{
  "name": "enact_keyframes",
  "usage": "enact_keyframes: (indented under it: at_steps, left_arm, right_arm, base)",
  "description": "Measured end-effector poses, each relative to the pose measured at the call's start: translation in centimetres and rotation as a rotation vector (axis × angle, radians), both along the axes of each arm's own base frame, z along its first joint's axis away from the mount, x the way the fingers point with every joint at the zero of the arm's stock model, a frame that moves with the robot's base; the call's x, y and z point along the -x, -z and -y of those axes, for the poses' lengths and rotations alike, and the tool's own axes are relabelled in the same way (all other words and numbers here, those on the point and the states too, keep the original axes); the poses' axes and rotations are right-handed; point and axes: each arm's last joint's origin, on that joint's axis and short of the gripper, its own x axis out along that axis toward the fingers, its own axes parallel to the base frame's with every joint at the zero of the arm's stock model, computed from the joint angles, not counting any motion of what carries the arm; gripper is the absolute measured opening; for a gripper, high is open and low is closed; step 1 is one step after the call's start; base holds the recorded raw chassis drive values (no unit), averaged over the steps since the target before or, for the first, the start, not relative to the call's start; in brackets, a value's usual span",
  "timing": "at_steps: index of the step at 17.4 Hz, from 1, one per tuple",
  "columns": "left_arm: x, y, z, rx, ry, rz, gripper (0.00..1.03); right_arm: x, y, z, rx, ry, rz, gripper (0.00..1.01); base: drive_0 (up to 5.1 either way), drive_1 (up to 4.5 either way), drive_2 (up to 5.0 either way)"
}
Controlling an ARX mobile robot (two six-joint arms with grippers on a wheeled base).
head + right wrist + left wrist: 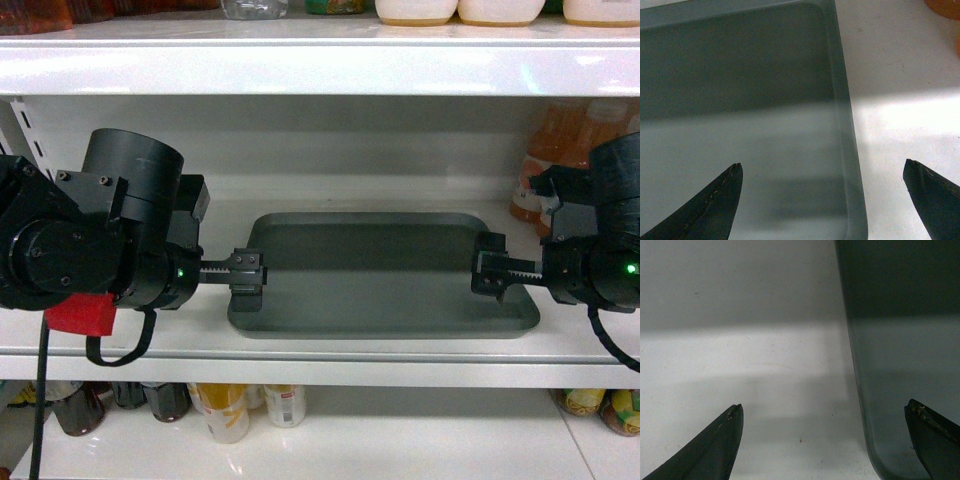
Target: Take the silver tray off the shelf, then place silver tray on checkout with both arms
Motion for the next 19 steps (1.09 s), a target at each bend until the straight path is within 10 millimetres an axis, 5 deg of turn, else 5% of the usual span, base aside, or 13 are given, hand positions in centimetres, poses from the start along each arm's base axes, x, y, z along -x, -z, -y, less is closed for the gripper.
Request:
enact_keyframes:
  at_steps: [10, 16, 19]
  left_arm:
    - [-2.4, 1.9, 1.2, 0.003, -0.012, -0.147, 0.98]
    - [-2.2, 2.3, 1.6, 0.044, -0.005, -0.212, 0.45]
    - [-1.7, 2.6, 1.6, 0.076, -0.016, -0.228, 0.11]
  right_arm:
    - [-4.7, 2.2, 0.4, 0.082, 0.004, -0.127, 0.98]
    - [-5.1, 2.4, 0.2, 0.07, -0.014, -0.131, 0.39]
    - [-4.8, 2.7, 0.5, 0.089, 0.007, -0.105, 0.05]
  base:
    - [0.0, 0.0, 0.0]
    - [0.0, 0.0, 0.0]
    - [0.0, 0.0, 0.0]
